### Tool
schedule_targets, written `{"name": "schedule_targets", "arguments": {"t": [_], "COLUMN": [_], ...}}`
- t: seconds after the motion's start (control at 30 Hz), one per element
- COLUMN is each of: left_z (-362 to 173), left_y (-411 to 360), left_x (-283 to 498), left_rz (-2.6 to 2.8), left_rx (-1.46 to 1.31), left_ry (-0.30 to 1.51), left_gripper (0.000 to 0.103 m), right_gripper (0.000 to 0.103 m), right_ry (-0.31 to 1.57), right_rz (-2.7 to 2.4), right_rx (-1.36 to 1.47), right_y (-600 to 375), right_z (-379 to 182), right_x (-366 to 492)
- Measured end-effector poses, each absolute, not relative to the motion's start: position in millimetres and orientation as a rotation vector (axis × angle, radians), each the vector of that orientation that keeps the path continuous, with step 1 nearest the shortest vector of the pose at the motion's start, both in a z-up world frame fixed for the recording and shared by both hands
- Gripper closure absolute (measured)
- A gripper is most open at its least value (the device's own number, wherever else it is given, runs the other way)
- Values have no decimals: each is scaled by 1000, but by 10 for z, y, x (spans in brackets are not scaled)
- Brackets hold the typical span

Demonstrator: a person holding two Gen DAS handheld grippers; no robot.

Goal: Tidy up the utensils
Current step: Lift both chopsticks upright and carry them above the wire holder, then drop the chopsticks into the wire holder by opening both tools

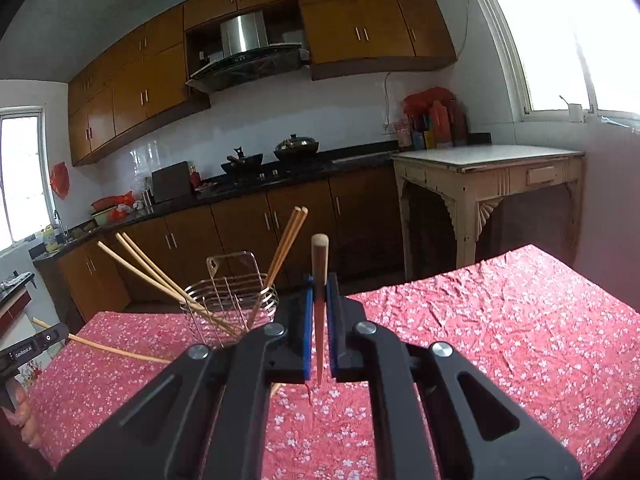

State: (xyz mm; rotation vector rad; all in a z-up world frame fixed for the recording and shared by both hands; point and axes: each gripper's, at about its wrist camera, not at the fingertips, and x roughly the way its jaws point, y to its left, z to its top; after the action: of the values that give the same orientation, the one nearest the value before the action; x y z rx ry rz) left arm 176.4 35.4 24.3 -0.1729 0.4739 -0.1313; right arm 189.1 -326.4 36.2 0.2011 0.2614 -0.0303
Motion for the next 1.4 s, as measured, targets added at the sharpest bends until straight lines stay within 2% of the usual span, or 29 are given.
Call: {"name": "schedule_targets", "arguments": {"t": [0.37, 0.73, 0.9, 1.4], "left_z": [540, 1239, 1465, 1551], "left_y": [225, -89, -246, -263], "left_x": [1706, 1601, 1793, 2545], "left_rz": [-158, -251, -240, -134], "left_rx": [-120, -110, -127, -252], "left_ry": [411, 277, 240, 217], "left_gripper": [96, 96, 96, 96], "right_gripper": [96, 96, 96, 96], "right_ry": [218, 104, 71, 106], "right_rz": [18, 86, 92, 60], "right_rx": [167, 236, 259, 251], "right_y": [-3112, -3078, -3020, -2851], "right_z": [676, 1317, 1493, 1313], "right_x": [1892, 1978, 2147, 2914]}}
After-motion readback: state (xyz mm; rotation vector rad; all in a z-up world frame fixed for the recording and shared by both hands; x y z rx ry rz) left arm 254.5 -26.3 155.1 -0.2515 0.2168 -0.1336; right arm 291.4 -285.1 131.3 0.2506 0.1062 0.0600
